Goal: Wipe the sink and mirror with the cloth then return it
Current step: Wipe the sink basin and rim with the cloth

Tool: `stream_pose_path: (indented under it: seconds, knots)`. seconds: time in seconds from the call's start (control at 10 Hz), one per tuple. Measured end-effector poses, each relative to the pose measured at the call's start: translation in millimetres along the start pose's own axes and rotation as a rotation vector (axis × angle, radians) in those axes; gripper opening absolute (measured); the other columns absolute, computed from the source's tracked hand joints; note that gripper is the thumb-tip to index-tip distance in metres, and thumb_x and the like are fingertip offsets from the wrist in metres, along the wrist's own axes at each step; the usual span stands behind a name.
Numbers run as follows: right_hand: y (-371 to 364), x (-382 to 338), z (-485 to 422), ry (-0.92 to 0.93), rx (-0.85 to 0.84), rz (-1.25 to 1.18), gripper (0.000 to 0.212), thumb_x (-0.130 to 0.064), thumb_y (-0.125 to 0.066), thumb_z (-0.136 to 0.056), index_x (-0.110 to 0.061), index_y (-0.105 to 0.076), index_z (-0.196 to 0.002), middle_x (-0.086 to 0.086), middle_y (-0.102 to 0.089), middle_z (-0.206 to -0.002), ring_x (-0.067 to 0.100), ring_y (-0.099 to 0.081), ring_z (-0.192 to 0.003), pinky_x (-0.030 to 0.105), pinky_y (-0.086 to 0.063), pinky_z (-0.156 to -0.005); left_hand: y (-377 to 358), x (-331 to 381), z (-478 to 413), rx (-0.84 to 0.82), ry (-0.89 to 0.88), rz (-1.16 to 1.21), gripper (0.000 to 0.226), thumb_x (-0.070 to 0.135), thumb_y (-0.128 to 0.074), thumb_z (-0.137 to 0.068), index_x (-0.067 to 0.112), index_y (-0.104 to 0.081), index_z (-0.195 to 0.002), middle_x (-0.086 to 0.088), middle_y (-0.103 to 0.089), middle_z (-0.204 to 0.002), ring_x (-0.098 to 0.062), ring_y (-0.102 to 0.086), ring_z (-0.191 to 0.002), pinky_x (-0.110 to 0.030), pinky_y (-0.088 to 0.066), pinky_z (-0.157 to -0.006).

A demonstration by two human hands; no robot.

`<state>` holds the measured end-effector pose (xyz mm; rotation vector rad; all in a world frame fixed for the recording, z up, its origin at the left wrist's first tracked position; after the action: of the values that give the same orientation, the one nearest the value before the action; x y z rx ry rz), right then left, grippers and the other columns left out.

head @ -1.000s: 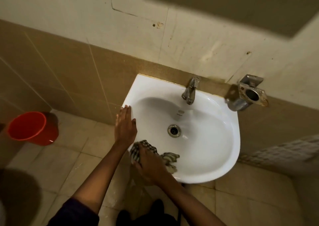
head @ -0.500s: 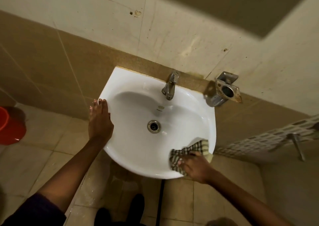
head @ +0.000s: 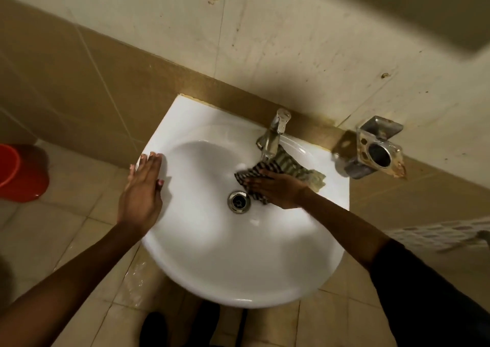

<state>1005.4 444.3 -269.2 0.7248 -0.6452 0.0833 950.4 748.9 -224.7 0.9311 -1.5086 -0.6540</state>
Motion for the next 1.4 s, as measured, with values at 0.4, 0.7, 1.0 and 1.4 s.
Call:
stream_pose_path:
  seconds: [0.4, 0.7, 1.0, 1.4]
  knots:
    - [63.2, -105.5, 54.6, -0.282, -0.207, -1.816, 0.059, -0.043, -0.025, -0.098, -0.006, -0.025, -0.144, 0.008, -0.015, -0.155, 0.014, -0.017, -0.140, 0.038, -0.002, -0.120, 4.0, 4.8, -2.0, -0.017, 0.036, 0.003, 0.055, 0.000, -0.040, -0.093, 0.006, -0.026, -0.145, -0.012, -0.027, -0.154, -0.026, -0.017, -0.145, -0.033, -0.001, -0.117]
    - [180.0, -148.3, -23.0, 0.022, 0.110, -2.013, 0.054, -0.033, -0.031, -0.101, -0.022, -0.007, -0.148, -0.010, -0.001, -0.153, 0.000, 0.002, -0.140, 0.028, -0.001, -0.120, 3.0, 5.6, -0.6, -0.040, 0.019, -0.040, 0.051, 0.007, -0.037, -0.096, 0.006, -0.026, -0.146, -0.012, -0.026, -0.154, -0.024, -0.015, -0.145, -0.035, -0.002, -0.119]
    - [-0.4, -101.4, 64.1, -0.347, -0.002, -1.156, 0.074, -0.067, 0.006, -0.084, -0.032, -0.005, -0.148, -0.005, 0.001, -0.158, 0.023, 0.003, -0.146, 0.048, 0.011, -0.115, 4.6, 4.4, -1.6, -0.032, 0.043, -0.010, 0.051, 0.007, -0.038, -0.095, 0.009, -0.028, -0.145, -0.009, -0.027, -0.154, -0.023, -0.018, -0.145, -0.034, -0.005, -0.118]
    - [171.0, -89.1, -120.2, -0.356, 0.465, -1.600, 0.058, -0.033, -0.029, -0.099, -0.015, -0.008, -0.150, 0.002, 0.000, -0.159, 0.018, 0.005, -0.146, 0.050, -0.003, -0.119, 2.3, 3.5, 2.9, -0.059, 0.037, 0.039, 0.067, 0.052, -0.014, -0.090, 0.018, -0.018, -0.149, -0.002, -0.024, -0.156, -0.011, -0.011, -0.144, -0.030, -0.002, -0.118]
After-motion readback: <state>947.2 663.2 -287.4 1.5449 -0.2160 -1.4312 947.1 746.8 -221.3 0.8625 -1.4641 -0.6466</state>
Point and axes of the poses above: each hand's wrist, its own z-axis away from the middle knuckle, its own y-axis out of the back of the hand, x = y × z, the point moved 8 cm from there along -z, towards the middle knuckle
